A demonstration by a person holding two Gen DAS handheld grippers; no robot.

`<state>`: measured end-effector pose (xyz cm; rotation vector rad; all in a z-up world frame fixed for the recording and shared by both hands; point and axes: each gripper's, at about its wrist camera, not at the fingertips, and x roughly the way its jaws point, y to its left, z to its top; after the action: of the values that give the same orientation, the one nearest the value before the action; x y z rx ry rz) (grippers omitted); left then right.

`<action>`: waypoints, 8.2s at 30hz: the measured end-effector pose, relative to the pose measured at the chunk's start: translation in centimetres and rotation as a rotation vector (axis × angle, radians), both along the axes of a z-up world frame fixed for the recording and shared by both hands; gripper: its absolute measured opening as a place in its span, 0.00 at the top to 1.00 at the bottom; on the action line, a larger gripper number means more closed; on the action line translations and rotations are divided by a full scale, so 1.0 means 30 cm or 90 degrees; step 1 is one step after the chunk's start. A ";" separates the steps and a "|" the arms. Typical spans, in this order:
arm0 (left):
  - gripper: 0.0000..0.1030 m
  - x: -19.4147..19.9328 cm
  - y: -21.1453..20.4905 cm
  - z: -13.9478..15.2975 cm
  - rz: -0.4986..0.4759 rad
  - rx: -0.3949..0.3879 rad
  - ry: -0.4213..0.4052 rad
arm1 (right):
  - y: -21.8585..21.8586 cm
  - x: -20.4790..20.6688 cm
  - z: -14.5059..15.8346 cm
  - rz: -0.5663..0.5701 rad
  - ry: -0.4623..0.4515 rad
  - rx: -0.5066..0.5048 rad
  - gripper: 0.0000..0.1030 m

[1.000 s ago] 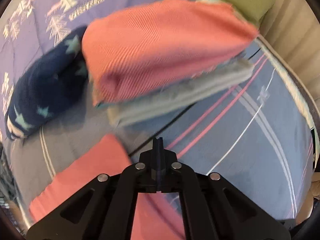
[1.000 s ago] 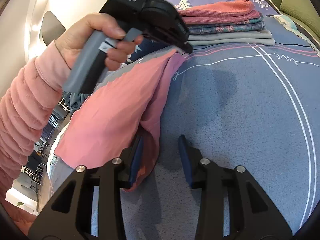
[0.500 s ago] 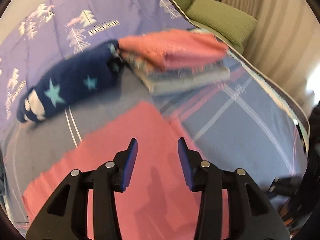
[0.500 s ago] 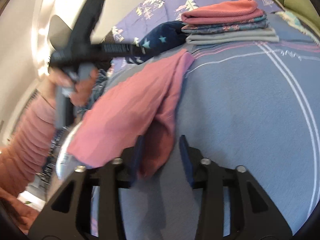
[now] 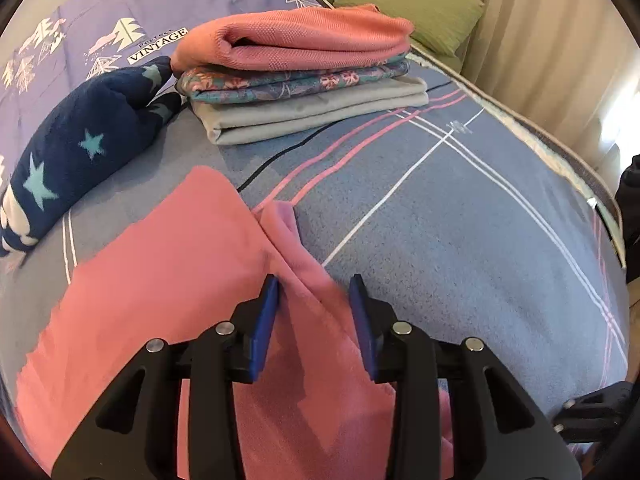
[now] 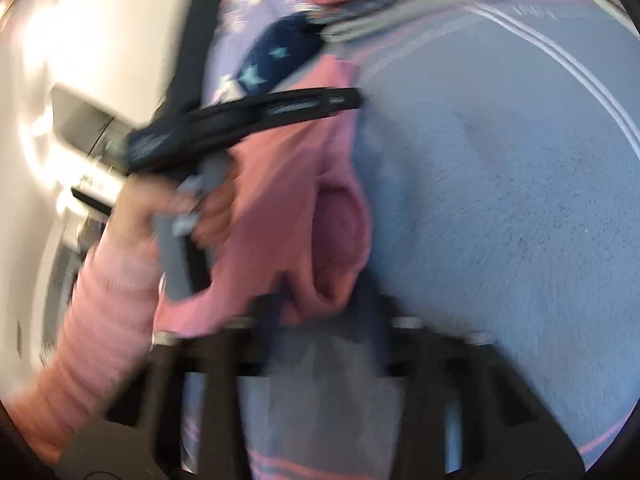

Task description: Fold small clothes

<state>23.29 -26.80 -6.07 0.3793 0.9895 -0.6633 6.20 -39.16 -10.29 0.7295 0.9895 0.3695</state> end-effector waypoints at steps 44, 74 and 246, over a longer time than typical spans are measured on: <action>0.16 -0.879 1.585 0.020 0.515 -0.301 -0.120 | 1.167 -0.262 0.169 0.398 -0.414 -0.590 0.34; 0.17 -0.249 1.611 -0.097 0.407 -0.512 0.114 | 1.490 -0.190 0.023 0.483 -0.454 -0.682 0.95; 0.74 0.032 0.004 0.074 0.156 -0.034 -0.032 | 0.133 -0.114 0.078 -0.077 -0.152 -0.177 0.80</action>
<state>24.24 -26.66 -3.86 0.2229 0.9502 -0.4555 2.78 -35.18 -7.94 0.4775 0.7484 0.2016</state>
